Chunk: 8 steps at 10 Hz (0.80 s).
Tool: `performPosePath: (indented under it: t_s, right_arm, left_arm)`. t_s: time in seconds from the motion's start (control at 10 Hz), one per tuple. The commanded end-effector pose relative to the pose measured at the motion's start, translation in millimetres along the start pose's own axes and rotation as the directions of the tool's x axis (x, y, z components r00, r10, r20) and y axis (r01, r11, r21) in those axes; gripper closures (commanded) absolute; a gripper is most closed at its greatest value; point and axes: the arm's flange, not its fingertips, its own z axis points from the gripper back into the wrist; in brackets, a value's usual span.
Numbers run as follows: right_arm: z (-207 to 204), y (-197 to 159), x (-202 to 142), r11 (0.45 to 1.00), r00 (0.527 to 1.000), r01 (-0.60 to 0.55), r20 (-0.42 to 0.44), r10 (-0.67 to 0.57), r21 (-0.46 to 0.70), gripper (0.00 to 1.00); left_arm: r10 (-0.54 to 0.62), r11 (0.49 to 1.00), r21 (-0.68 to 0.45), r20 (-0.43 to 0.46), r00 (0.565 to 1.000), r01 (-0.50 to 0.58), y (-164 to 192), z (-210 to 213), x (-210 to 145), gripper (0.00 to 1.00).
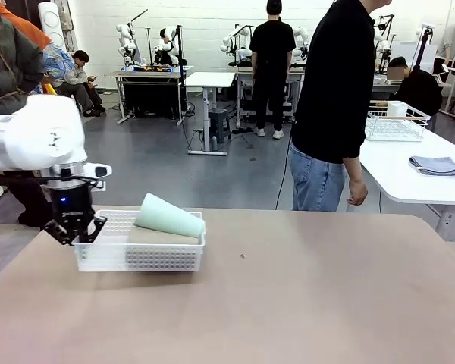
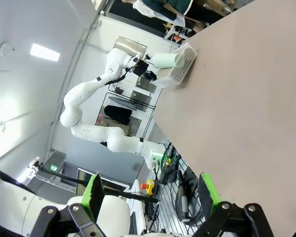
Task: Clean and organize the cups into the basket.
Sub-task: Move the Organizing basket back to the left side of the table.
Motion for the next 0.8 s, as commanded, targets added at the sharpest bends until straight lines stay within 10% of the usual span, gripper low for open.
performPosePath:
  t_s: [0.0,0.7]
  right_arm:
    - [-3.6,0.9,-1.5,1.0,1.0,0.018,0.007,-0.018,-0.01,0.0]
    - [-3.6,0.9,-1.5,1.0,1.0,0.018,0.007,-0.018,-0.01,0.0]
  left_arm:
    - [-0.045,0.997,-0.068,0.025,0.999,0.046,11.2,-6.8,-1.1,0.96]
    - [-0.015,1.0,-0.015,0.002,1.0,0.015,12.8,-5.2,1.7,0.96]
